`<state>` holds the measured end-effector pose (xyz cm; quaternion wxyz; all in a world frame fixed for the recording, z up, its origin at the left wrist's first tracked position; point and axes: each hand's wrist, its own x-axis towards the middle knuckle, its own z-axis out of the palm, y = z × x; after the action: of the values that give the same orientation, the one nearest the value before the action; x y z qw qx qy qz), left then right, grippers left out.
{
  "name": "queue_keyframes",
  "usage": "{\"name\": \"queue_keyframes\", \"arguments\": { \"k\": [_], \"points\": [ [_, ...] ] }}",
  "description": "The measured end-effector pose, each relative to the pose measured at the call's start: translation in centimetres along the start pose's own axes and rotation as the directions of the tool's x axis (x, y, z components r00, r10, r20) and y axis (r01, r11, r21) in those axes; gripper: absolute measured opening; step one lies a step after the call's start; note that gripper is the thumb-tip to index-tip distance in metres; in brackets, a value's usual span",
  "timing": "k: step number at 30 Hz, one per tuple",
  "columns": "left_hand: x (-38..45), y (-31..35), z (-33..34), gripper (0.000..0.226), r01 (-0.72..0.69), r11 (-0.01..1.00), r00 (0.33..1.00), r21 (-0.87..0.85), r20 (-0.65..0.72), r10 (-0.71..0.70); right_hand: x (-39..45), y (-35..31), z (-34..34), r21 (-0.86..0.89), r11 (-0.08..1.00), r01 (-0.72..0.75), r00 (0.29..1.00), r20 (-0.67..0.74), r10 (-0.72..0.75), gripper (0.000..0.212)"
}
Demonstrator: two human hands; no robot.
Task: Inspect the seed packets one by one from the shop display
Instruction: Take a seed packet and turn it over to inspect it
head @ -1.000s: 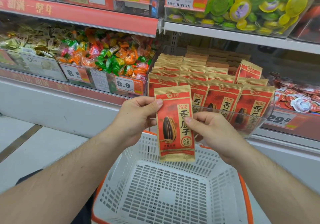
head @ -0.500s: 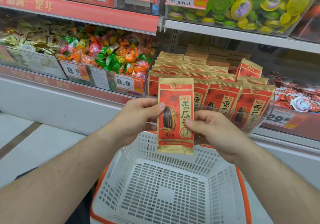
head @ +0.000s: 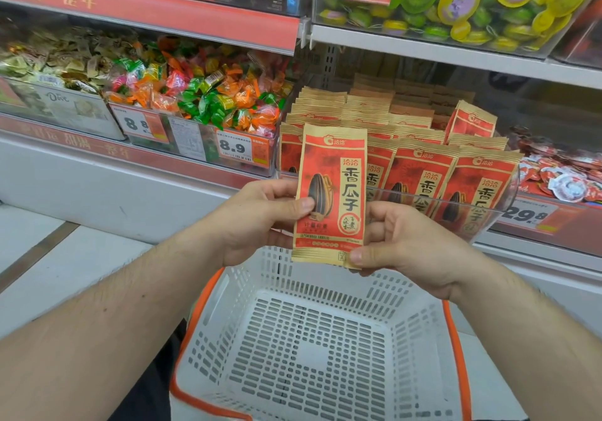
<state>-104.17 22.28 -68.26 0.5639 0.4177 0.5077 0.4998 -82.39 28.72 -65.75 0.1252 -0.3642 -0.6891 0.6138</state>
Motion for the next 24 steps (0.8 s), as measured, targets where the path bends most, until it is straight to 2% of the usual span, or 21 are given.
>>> {"name": "queue_keyframes", "arguments": {
  "k": [6, 15, 18, 21, 24],
  "points": [
    [-0.1, -0.1, 0.0, 0.046, -0.015, 0.997, 0.998, -0.081, 0.057, 0.02, 0.0, -0.1, 0.5, -0.28, 0.954, 0.107, 0.992, -0.036, -0.122, 0.061],
    [-0.2, -0.1, -0.2, 0.032, -0.062, 0.992, 0.995, -0.109, 0.074, 0.07, 0.1, -0.2, 0.7, -0.309, 0.94, 0.145, 0.985, -0.044, -0.167, 0.058],
    [-0.3, -0.1, 0.3, 0.037, -0.072, 0.99, 0.995, -0.118, 0.057, 0.079, 0.2, 0.1, 0.8, -0.327, 0.93, 0.169, 0.976, -0.075, -0.204, 0.056],
    [-0.4, 0.1, 0.7, 0.045, -0.054, 0.989, 0.998, -0.134, 0.026, 0.058, 0.3, 0.2, 1.1, -0.255, 0.951, 0.172, 0.976, -0.086, -0.2, 0.06],
    [-0.3, 0.2, 1.1, 0.045, 0.008, 0.99, 1.0, -0.137, -0.015, -0.011, 0.1, 0.1, 1.2, -0.066, 0.991, 0.12, 0.992, -0.015, -0.121, 0.061]
  ]
}}
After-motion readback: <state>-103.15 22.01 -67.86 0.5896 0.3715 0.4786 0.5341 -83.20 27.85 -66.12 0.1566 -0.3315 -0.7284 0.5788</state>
